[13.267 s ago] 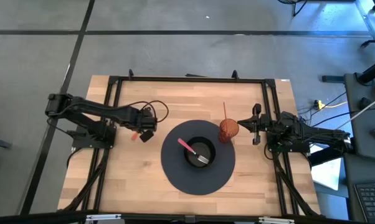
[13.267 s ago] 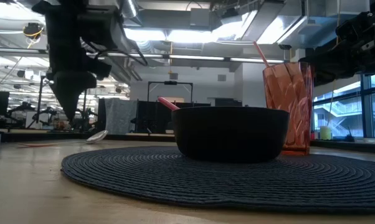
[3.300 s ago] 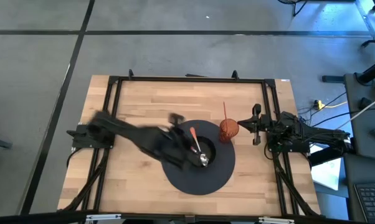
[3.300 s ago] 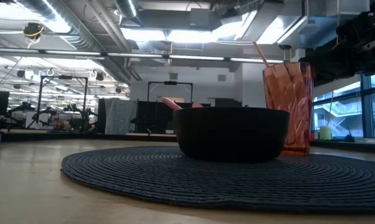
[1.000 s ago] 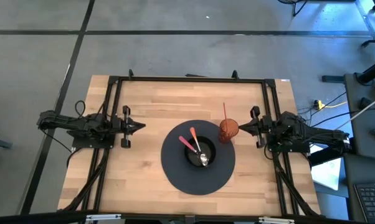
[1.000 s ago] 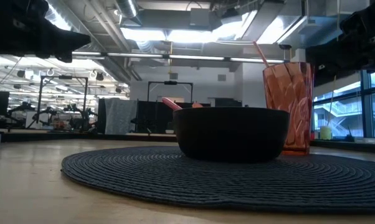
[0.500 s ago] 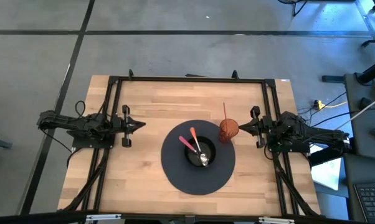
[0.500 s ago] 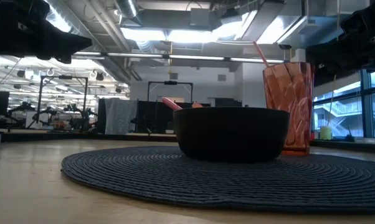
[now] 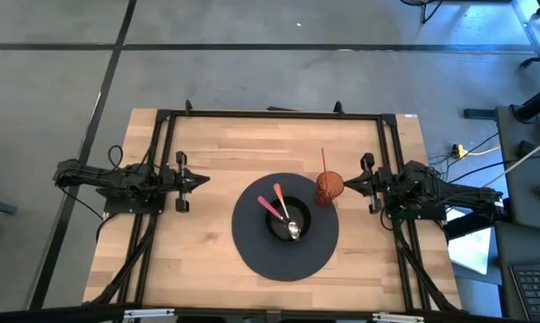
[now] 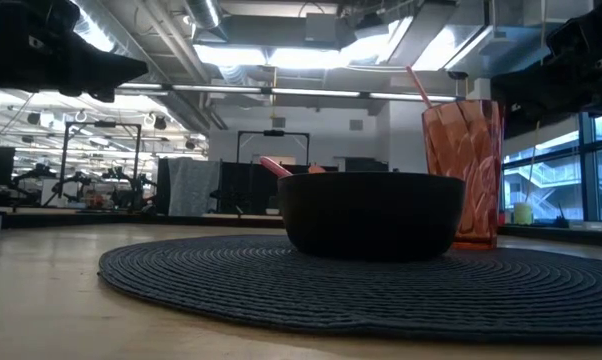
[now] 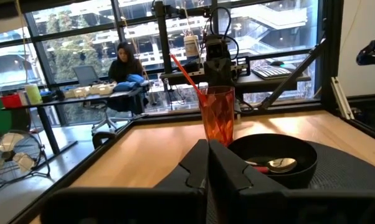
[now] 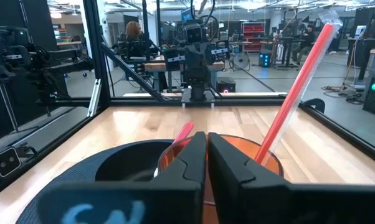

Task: Pick & Place Utensil
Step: Return to Home Position

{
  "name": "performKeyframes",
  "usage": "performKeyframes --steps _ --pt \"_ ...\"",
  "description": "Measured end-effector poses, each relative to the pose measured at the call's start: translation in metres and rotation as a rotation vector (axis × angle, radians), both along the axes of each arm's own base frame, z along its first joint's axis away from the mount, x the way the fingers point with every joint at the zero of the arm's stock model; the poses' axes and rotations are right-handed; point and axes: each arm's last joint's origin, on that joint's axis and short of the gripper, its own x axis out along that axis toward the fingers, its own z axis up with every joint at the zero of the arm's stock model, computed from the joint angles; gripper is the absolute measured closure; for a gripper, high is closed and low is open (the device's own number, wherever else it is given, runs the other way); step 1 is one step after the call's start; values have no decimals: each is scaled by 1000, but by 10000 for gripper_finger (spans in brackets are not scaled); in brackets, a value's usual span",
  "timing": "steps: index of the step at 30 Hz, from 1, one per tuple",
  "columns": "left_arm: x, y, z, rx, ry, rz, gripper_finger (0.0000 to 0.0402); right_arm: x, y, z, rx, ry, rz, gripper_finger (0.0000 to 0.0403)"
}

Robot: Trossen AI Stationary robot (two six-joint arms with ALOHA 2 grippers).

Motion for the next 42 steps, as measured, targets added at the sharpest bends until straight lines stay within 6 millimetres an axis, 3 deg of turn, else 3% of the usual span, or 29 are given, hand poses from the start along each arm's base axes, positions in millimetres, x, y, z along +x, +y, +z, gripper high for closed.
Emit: performKeyframes --steps 42 --pt "0 0 0 0 0 0 397 0 0 0 -1 0 0 386"
